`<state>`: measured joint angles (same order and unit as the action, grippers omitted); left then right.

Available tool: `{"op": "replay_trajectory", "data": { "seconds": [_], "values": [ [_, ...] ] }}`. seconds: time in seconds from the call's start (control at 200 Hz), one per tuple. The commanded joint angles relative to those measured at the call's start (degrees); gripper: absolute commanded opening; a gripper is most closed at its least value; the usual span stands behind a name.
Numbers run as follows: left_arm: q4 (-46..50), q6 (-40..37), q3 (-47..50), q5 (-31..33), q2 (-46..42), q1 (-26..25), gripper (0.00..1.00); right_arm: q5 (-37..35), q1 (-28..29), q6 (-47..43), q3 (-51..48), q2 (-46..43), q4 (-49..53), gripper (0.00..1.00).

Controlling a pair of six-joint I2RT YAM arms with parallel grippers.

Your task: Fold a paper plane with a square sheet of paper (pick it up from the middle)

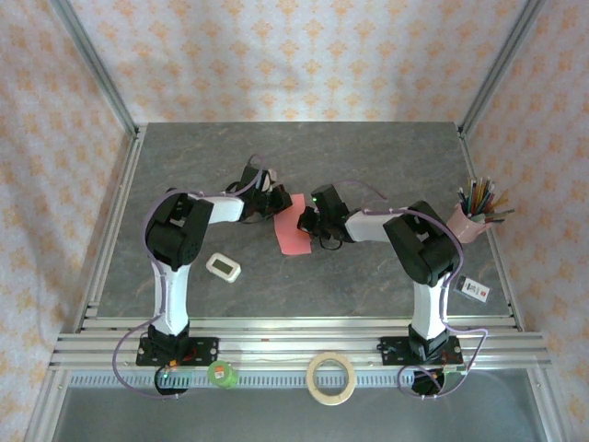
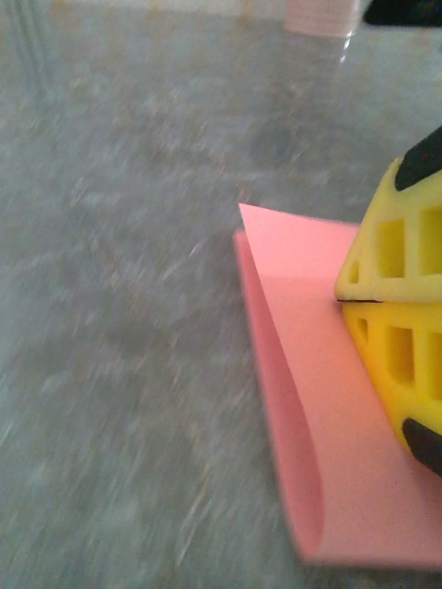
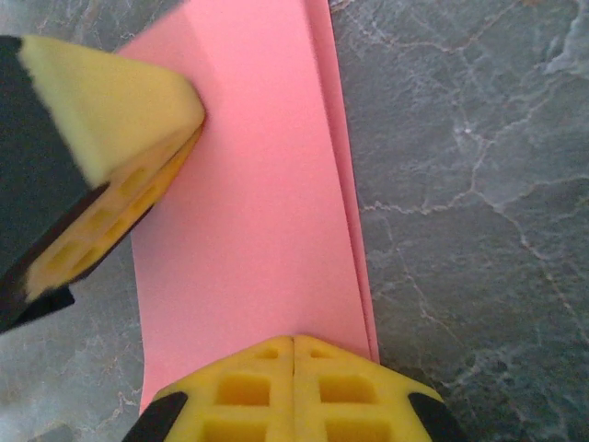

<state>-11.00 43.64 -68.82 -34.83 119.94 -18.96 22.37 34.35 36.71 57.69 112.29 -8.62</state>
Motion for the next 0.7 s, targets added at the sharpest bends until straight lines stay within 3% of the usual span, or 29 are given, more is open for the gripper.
{"op": "replay_trajectory", "data": {
  "seconds": [0.0, 0.155, 0.345, 0.485, 0.696],
  "values": [
    [3.84, -1.52, -1.73, 3.58, 0.84, 2.39, 0.0, -9.84, -1.46, -2.12, -6.61, 7.64, 19.55, 0.0],
    [0.13, 0.03, 1.6, 1.09, 0.54, 6.47, 0.0, -10.59, -1.48, -2.43, -7.49, 7.63, 19.46, 0.0],
    [2.18, -0.7, -0.01, 1.85, 0.73, 9.41, 0.0, -10.6, -1.48, -2.56, -7.95, 7.72, 19.1, 0.0],
    [1.9, -0.28, 0.0, 0.32, -2.86, 9.04, 0.0, -9.73, -1.48, -2.34, -7.95, 7.43, 18.27, 0.0],
    [-2.56, 2.41, 4.54, -1.79, -8.55, 4.66, 0.0, -8.33, -1.48, -1.78, -7.77, 7.77, 17.57, 0.0]
  ]
}}
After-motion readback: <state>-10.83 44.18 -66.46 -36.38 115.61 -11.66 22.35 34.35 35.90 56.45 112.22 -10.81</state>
